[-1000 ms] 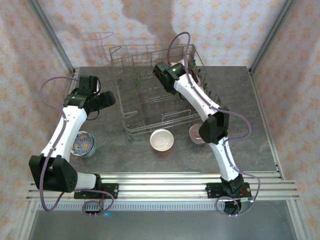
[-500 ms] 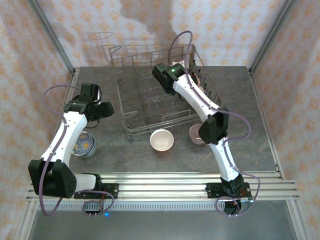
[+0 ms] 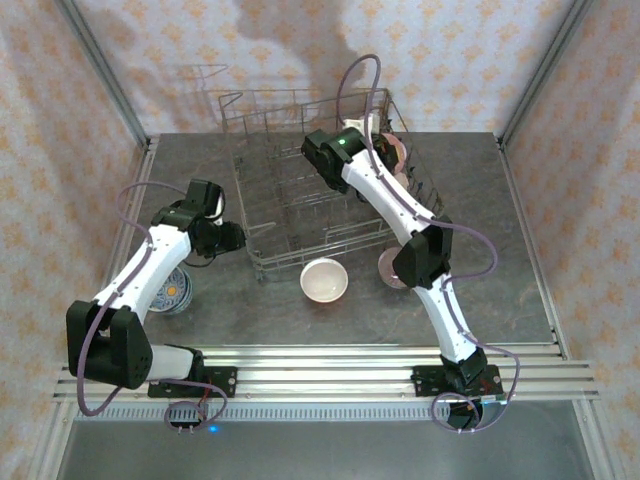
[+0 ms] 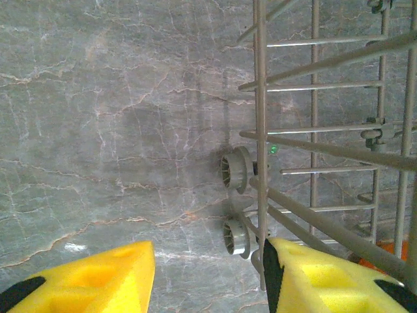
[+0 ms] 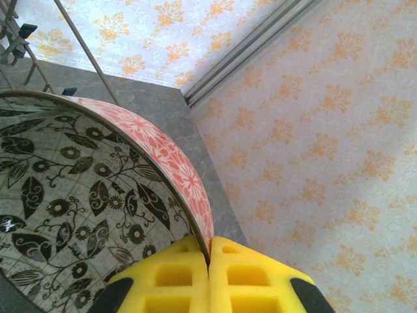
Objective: Load the bowls into the dish rack
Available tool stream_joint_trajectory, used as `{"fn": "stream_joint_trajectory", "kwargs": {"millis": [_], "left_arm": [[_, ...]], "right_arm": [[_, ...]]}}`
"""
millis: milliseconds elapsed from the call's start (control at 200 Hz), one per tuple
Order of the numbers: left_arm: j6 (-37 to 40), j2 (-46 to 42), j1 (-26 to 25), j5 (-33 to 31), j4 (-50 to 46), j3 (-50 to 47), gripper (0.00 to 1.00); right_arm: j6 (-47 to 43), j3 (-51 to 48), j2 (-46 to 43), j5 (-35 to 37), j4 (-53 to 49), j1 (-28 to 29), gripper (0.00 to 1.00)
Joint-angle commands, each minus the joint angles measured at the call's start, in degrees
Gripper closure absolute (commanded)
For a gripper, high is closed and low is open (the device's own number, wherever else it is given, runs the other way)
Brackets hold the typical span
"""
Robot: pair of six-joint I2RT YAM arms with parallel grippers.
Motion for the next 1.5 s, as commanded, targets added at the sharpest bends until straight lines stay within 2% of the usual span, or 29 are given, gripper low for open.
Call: {"fn": "stream_joint_trajectory", "kwargs": {"millis": [0, 190, 315, 636, 801, 1001, 1496], "left_arm": [[-2.9, -0.3, -2.7, 2.2, 3.3, -1.0, 0.51], [-5.9, -0.5, -6.7, 2.4, 6.1, -1.9, 0.52], [-7.3, -0.8, -7.7, 1.7, 7.1, -2.5, 0.52], [-7.0, -2.7, -7.7, -1.2, 7.4, -2.8, 0.51], [-6.0, -5.4, -6.8, -6.8, 6.7, -3.5, 0.52], [-5.7, -7.0, -4.7, -6.4, 7.0, -3.7, 0.52], [-5.3, -7.0, -4.4, -6.3, 6.5, -3.7, 0.51]], "right_arm": [[3.9, 0.7, 0.7, 5.7, -8.9, 0.2, 1.0], [4.0, -0.8, 0.5, 7.0, -8.9, 0.2, 1.0], [4.3, -3.0, 0.4, 8.1, -8.9, 0.3, 1.0], [4.7, -7.2, 1.5, 9.8, -8.9, 0.5, 1.0], [5.4, -8.1, 2.4, 7.9, -8.9, 0.9, 1.0], [5.9, -8.6, 3.8, 7.8, -8.9, 2.2, 1.0], [3.7, -9.5, 6.4, 6.8, -8.9, 2.8, 1.0]]}}
